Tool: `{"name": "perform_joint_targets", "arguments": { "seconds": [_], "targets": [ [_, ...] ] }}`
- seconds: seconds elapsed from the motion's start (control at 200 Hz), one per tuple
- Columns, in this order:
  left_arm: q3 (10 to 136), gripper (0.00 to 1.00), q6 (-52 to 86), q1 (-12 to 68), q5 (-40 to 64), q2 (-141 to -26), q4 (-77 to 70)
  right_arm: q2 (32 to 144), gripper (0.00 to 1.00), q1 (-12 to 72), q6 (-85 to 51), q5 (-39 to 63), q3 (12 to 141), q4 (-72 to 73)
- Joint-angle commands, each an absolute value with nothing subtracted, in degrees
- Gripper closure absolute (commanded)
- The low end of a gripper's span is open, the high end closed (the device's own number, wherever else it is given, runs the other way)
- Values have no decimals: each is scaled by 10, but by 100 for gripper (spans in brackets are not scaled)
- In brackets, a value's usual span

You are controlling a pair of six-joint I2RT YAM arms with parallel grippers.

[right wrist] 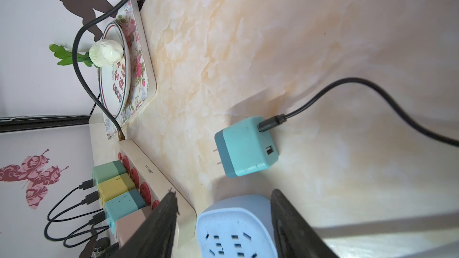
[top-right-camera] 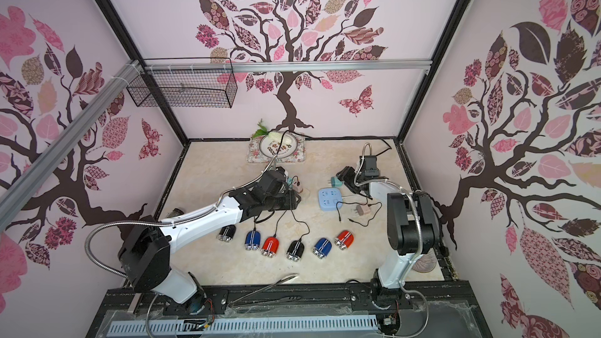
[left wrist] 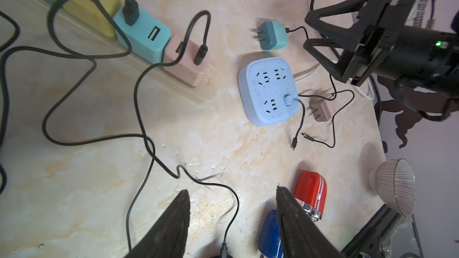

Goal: Unplug the electric shaver
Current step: Place the plug at the center of the board, then pick up the electric shaver from the center of the board.

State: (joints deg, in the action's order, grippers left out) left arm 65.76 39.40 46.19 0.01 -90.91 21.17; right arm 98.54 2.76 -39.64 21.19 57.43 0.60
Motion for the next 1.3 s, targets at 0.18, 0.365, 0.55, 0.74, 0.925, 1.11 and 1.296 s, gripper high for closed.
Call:
{"name": "perform_joint_targets", "arguments": {
  "seconds": [0.18,0.365,0.55,0.74,0.925,1.11,1.296],
  "targets": [
    [643,37,368,529,-76,-891,318,884,38,99,-341,127,577,-85],
    [618,29,385,569,-98,-889,336,826,40,142,-315,96,557,-123],
    [613,27,400,622,-119,-915,353,791,41,174,-305,98,524,-140],
    [620,27,418,668,-130,-949,360,767,41,201,-299,90,490,-150],
    [621,27,432,690,-135,-980,365,753,42,222,-304,85,461,-149],
    [616,27,438,695,-137,-993,358,750,41,229,-311,84,441,-140],
    [622,30,430,697,-135,-1016,358,750,41,230,-315,86,432,-133]
  ]
}}
